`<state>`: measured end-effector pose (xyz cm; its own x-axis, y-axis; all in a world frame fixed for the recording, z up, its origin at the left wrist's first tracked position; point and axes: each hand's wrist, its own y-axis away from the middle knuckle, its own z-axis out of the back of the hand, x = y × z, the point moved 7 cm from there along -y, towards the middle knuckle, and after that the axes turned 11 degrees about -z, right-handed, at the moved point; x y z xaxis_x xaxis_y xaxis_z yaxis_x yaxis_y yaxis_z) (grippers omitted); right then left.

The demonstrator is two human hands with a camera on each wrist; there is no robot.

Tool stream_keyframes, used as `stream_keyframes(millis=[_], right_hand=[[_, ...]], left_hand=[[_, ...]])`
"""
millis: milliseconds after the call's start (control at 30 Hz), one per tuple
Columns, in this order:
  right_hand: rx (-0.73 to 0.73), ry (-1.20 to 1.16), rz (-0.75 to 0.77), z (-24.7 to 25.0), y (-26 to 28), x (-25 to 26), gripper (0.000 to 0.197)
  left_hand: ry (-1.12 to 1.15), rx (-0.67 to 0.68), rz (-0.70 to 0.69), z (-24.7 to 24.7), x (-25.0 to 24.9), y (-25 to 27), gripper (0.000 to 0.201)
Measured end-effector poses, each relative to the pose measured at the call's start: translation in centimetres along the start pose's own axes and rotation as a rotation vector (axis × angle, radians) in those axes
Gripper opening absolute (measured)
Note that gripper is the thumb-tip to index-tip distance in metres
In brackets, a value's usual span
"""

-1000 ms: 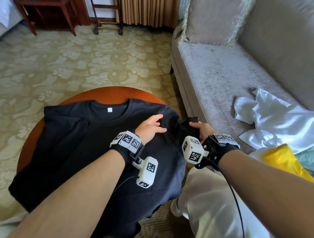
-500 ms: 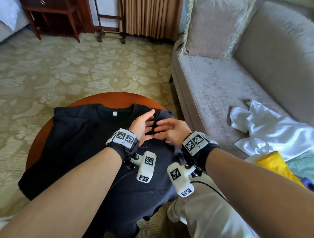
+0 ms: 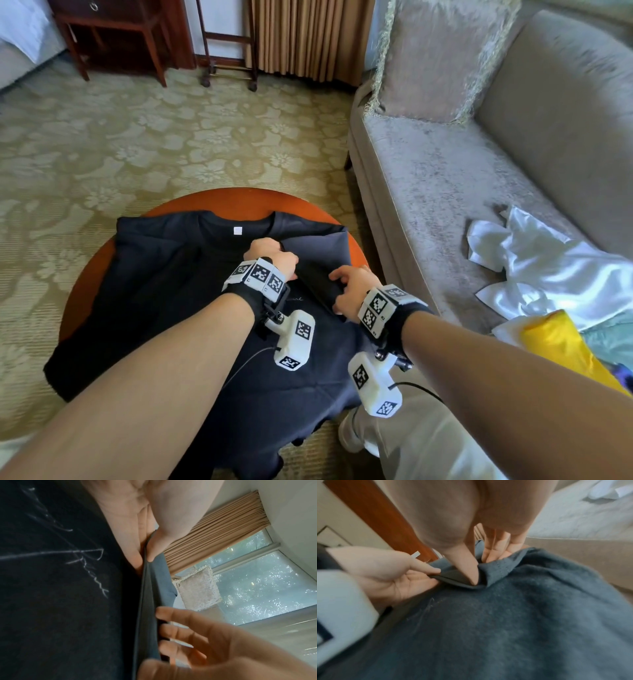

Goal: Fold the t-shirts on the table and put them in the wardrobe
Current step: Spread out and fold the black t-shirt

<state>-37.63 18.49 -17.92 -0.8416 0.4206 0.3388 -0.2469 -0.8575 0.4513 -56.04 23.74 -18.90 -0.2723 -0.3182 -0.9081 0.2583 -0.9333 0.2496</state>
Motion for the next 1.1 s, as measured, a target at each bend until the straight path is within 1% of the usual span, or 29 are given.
stream_keyframes(millis=[33,100,133,200,267,300,333,400,467,533,600,667,733,767,800,833,867,900,933,967,1033,1067,1100], right_hand=[[0.007,0.011,-0.015,-0.1,0.0,-0.2,0.06],[0.022,0.0,-0.039,-0.2,-0.1,-0.2,0.067],[0.019,-0.034,-0.062,0.1,-0.2,-0.1,0.067],[-0.034,-0.198,-0.133,1.3,-0.7,0.0,0.059],[-0.084,-0.333,-0.201,2.6,-1.5,0.5,0.051],[-0.096,-0.358,-0.221,3.3,-1.8,1.0,0.052],[-0.111,-0.384,-0.246,3.8,-2.1,1.4,0.057],[-0.178,-0.401,-0.301,4.6,-2.9,2.1,0.061],[-0.242,-0.406,-0.329,4.3,-4.1,2.4,0.063],[-0.257,-0.334,-0.326,3.9,-5.1,3.1,0.068],[-0.213,-0.186,-0.31,3.3,-5.1,4.3,0.068],[-0.132,0.002,-0.224,3.0,-4.2,5.7,0.056],[-0.134,0.108,-0.21,3.1,-3.6,6.4,0.041],[-0.138,0.164,-0.197,3.2,-3.2,6.8,0.037],[-0.163,0.166,-0.191,3.3,-2.9,7.1,0.033],[-0.177,0.23,-0.174,3.3,-3.0,7.4,0.031],[-0.172,0.225,-0.194,3.6,-2.4,7.8,0.032],[-0.162,0.288,-0.177,3.8,-2.0,8.2,0.032],[-0.169,0.278,-0.2,4.0,-1.9,8.2,0.032],[-0.139,0.317,-0.196,4.0,-2.0,8.4,0.032],[-0.077,0.326,-0.203,4.4,-2.0,8.6,0.035],[-0.051,0.319,-0.24,4.4,-1.6,8.7,0.033],[-0.035,0.391,-0.244,4.4,-1.9,8.7,0.027]], left_hand=[[-0.025,0.002,-0.017,0.2,0.1,-0.3,0.016],[-0.061,-0.006,-0.052,0.9,0.2,-0.6,0.025],[-0.06,-0.028,-0.066,1.5,0.3,-0.9,0.029],[-0.074,-0.077,-0.093,3.4,0.1,-1.1,0.026],[-0.16,-0.117,-0.125,6.3,-0.6,-1.5,0.017],[-0.209,-0.149,-0.132,8.1,-1.0,-1.8,0.013],[-0.232,-0.198,-0.128,10.1,-1.3,-2.1,0.014],[-0.257,-0.313,-0.115,14.1,-1.2,-3.1,0.029],[-0.256,-0.368,-0.105,17.3,-0.5,-4.0,0.035],[-0.217,-0.411,-0.078,20.4,0.5,-4.6,0.043],[-0.257,-0.427,-0.026,23.1,1.6,-5.4,0.052],[-0.282,-0.365,0.037,24.5,2.7,-6.1,0.056],[-0.278,-0.327,0.108,25.0,3.9,-6.5,0.058],[-0.277,-0.321,0.128,25.0,4.4,-6.6,0.058],[-0.278,-0.314,0.131,24.8,4.6,-6.6,0.059],[-0.278,-0.309,0.131,24.6,4.8,-6.7,0.062],[-0.276,-0.314,0.122,24.6,5.3,-7.2,0.067],[-0.281,-0.311,0.11,24.6,5.5,-7.6,0.071],[-0.293,-0.298,0.1,24.5,5.6,-8.1,0.072],[-0.301,-0.272,0.089,24.4,5.8,-8.6,0.065],[-0.305,-0.22,0.078,24.0,6.1,-9.8,0.035],[-0.303,-0.222,0.075,24.0,6.1,-10.2,0.023],[-0.295,-0.241,0.075,24.1,6.0,-10.7,0.015]])
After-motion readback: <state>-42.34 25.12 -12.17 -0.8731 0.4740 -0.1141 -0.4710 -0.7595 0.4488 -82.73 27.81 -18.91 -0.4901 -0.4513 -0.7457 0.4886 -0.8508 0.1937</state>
